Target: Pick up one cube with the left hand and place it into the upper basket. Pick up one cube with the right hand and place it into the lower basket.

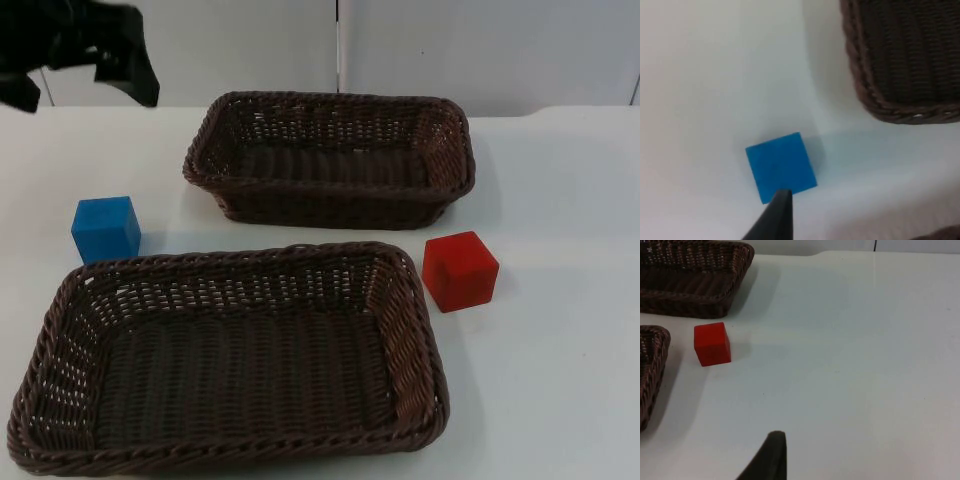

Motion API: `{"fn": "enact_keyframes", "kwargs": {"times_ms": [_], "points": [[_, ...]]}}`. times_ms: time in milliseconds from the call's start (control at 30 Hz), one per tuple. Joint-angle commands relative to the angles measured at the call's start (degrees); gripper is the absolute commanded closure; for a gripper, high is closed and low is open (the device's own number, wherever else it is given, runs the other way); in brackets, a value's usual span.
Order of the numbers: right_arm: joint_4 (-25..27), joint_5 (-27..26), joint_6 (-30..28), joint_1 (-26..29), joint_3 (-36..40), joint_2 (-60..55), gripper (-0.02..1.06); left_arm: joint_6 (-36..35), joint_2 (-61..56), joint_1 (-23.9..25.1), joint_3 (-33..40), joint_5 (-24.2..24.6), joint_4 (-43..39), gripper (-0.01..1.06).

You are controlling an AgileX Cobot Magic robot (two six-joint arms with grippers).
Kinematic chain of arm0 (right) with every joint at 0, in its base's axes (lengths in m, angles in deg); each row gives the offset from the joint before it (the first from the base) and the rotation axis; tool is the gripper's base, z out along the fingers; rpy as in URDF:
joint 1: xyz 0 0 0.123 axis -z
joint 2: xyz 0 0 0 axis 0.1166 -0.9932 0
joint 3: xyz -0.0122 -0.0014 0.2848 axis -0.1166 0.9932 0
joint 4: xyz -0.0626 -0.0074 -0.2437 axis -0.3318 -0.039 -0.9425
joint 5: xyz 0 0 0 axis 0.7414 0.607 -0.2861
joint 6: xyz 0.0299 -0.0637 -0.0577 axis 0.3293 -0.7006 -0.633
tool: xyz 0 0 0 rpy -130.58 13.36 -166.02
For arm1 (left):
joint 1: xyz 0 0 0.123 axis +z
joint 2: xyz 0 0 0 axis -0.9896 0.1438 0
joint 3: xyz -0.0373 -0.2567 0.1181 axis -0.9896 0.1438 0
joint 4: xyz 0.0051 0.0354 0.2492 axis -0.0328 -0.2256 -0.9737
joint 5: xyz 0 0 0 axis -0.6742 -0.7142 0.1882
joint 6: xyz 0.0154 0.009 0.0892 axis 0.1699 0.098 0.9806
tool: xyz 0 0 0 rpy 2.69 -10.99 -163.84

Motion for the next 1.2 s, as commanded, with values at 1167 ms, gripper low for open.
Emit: {"fn": "enact_keyframes", "kwargs": {"times_ms": [1167], "points": [[-0.4,-0.4,-0.5,0.3,0.1,0.1,0.00,-19.1,24.6,2.0,-8.9,-8.1,-15.7,0.00]]}}
